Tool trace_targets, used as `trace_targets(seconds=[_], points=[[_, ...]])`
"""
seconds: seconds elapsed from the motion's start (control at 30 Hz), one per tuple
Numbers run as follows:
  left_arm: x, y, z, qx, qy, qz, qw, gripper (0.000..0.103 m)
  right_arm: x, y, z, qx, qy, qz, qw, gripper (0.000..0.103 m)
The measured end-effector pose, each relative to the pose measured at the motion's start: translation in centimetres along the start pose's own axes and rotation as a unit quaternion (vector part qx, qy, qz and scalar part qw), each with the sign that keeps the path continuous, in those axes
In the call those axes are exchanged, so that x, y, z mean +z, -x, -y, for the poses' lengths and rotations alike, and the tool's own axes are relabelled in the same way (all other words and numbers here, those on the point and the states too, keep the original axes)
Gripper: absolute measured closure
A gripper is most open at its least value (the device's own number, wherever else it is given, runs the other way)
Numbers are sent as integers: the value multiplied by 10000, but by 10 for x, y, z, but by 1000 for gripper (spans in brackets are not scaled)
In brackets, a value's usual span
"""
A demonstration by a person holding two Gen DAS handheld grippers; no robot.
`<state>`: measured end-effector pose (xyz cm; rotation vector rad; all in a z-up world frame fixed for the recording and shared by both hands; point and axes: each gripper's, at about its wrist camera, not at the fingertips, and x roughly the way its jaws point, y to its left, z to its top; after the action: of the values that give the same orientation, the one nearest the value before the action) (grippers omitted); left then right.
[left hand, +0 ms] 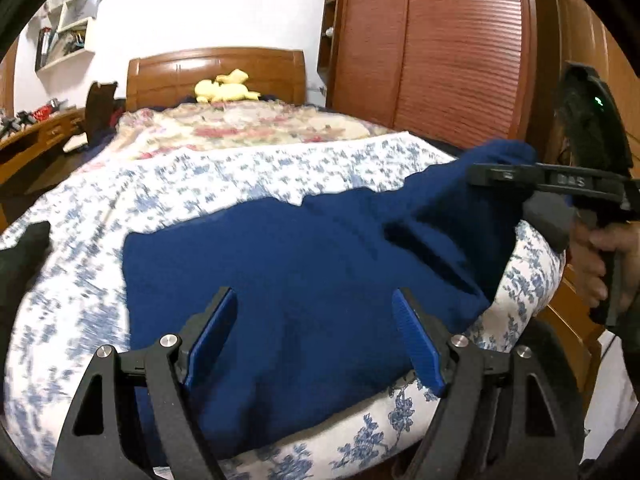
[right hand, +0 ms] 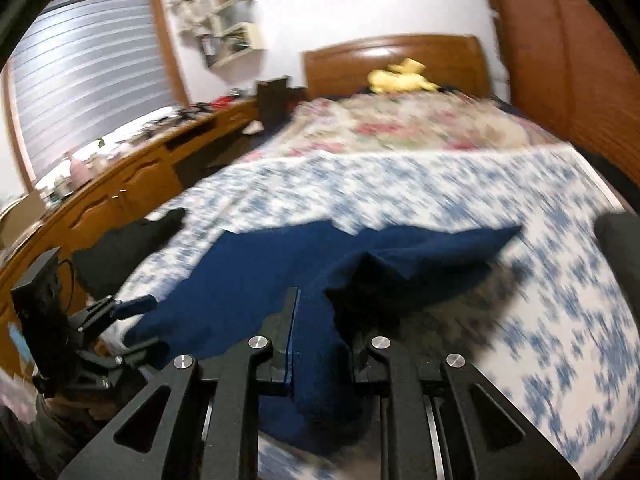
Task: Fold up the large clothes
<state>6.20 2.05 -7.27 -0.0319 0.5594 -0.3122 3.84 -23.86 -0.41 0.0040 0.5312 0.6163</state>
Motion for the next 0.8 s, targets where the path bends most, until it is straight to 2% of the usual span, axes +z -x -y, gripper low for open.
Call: trace_targets(seconds=[0.17, 0.37, 0.5, 0.6, 0.7, 0.8], points=[[6, 34, -18, 388, 56, 167, 9991, 23, 23, -23, -44, 503, 440, 158, 9976, 86], [-9, 70, -59, 907, 443, 175, 9947, 23, 45, -74, -99, 1213, 894, -41, 9886, 86], [-20, 86, -84, 1202, 650, 134, 9905, 23, 42, -114, -136, 1566, 1132, -337, 9806, 86], [-26, 90, -96, 1314, 737, 106, 9885, 23, 25, -150, -151, 1719, 1225, -744, 9746, 86], [-32, 89, -105, 1389, 801, 47, 9870, 23, 13, -186, -153, 1676, 1275, -1182, 9704, 85], [-36, 88, -110, 1430, 837, -9, 9862, 23, 10, -201, -155, 1653, 1224, -1324, 9696, 82]])
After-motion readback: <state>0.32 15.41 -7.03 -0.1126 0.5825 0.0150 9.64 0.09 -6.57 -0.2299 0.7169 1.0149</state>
